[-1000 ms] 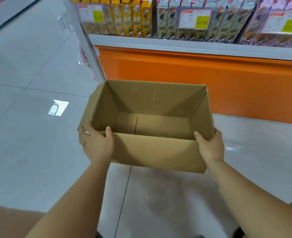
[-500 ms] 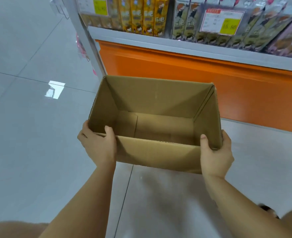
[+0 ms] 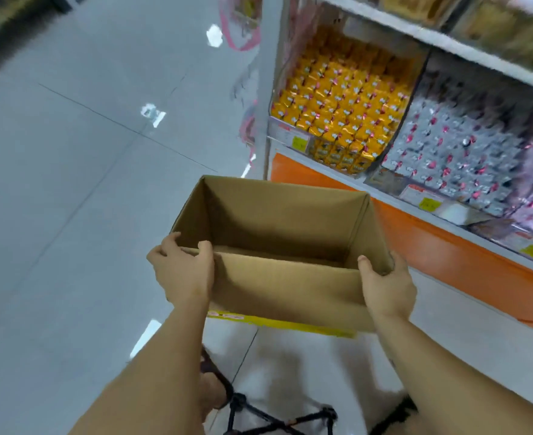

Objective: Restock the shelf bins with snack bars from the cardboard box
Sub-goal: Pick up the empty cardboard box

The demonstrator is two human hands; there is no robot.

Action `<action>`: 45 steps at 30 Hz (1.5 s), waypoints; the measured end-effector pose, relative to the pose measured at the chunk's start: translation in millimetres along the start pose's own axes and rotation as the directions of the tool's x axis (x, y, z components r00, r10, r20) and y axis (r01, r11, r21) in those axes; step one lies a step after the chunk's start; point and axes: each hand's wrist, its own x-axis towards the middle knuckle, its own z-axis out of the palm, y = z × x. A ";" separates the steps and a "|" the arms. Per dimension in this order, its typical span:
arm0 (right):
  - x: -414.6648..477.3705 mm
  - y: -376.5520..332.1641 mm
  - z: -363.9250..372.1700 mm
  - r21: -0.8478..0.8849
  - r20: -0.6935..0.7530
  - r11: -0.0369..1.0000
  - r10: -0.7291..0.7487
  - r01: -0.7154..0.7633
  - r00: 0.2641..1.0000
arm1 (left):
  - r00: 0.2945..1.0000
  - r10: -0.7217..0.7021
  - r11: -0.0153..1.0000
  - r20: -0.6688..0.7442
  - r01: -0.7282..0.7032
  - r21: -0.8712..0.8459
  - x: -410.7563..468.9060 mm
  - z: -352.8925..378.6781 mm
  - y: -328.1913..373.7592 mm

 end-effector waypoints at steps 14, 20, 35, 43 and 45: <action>-253.2 -347.8 55.1 -0.013 0.329 0.944 -0.306 0.329 0.893 | 0.932 -0.228 0.968 -0.284 0.186 -0.166 111.6 -413.4 50.4; -306.6 -451.7 100.0 0.025 0.407 0.878 -0.445 0.477 0.798 | 0.894 -0.282 0.936 -0.348 0.177 -0.303 161.4 -500.3 51.8; -306.9 -692.1 265.8 0.080 0.562 0.720 -0.604 0.690 0.565 | 0.759 -0.500 0.837 -0.418 0.297 -0.460 354.0 -561.0 114.1; -317.5 -798.7 377.6 0.068 0.654 0.634 -0.612 0.771 0.445 | 0.677 -0.608 0.768 -0.414 0.372 -0.521 466.0 -588.8 121.8; -321.6 -814.0 408.4 0.059 0.669 0.626 -0.603 0.777 0.435 | 0.670 -0.624 0.754 -0.403 0.380 -0.535 496.1 -593.5 114.7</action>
